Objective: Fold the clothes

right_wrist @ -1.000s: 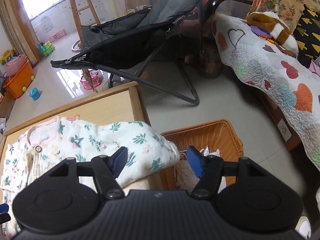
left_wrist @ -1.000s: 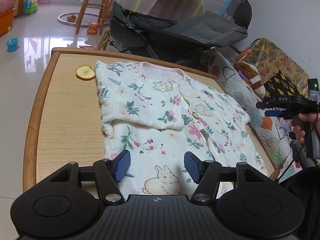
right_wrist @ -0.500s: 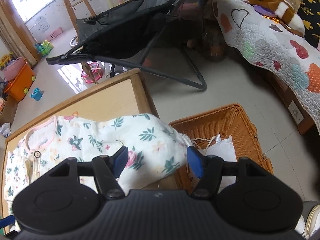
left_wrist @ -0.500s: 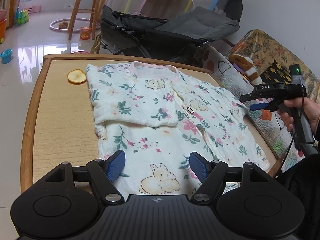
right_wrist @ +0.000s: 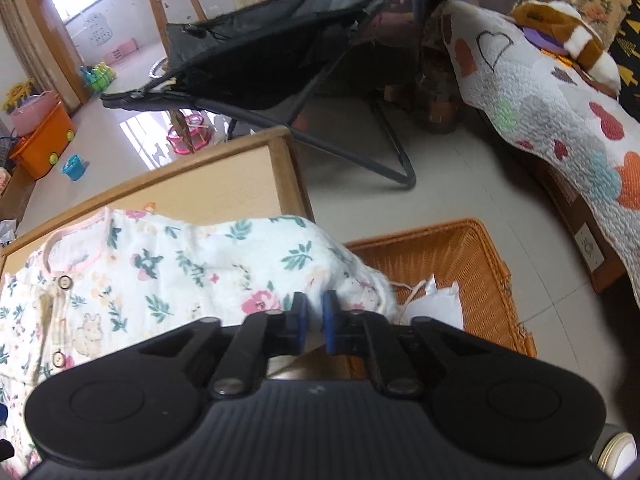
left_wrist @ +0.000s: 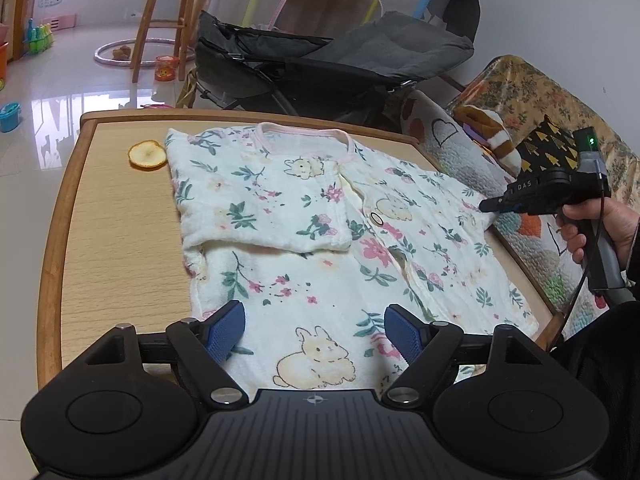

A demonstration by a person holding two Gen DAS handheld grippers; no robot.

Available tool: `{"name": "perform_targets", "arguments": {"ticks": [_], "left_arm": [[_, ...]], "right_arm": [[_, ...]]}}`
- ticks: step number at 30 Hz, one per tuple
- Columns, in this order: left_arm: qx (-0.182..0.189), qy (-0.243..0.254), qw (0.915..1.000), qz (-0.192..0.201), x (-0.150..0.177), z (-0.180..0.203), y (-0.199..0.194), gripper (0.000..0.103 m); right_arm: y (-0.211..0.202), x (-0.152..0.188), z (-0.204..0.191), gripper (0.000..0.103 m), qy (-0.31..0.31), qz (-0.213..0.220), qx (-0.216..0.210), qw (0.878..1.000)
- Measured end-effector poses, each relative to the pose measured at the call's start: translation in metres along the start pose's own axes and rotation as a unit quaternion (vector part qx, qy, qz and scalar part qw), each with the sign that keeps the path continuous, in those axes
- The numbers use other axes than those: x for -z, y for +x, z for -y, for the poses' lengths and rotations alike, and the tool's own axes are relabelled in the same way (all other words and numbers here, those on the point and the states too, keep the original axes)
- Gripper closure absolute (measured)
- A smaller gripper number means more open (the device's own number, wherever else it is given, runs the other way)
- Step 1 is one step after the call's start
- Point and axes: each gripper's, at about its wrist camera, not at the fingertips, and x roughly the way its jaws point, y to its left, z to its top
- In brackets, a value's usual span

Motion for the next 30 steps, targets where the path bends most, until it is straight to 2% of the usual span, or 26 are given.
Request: {"name": "perform_targets", "arguments": {"ticks": [7,13,18,30], "left_arm": [[-0.002,0.005,1.0,-0.001,0.001,0.002,0.001,0.022],[-0.001,0.005,1.0,-0.001,0.001,0.002,0.0,0.022],[0.0,0.004,1.0,-0.001,0.001,0.001,0.0,0.022],[0.001,0.004,1.0,-0.001,0.0,0.002,-0.001,0.022]], "right_arm": [[-0.02,0.003,-0.031,0.095,-0.076,0.03,-0.015,0.997],[-0.026,0.015,-0.07,0.095,-0.179,0.028,-0.017,0.983],[-0.025,0.024,-0.088,0.095,-0.187,0.02,-0.031,0.982],[-0.023,0.026,-0.116,0.095,-0.16,0.028,-0.058,0.985]]}}
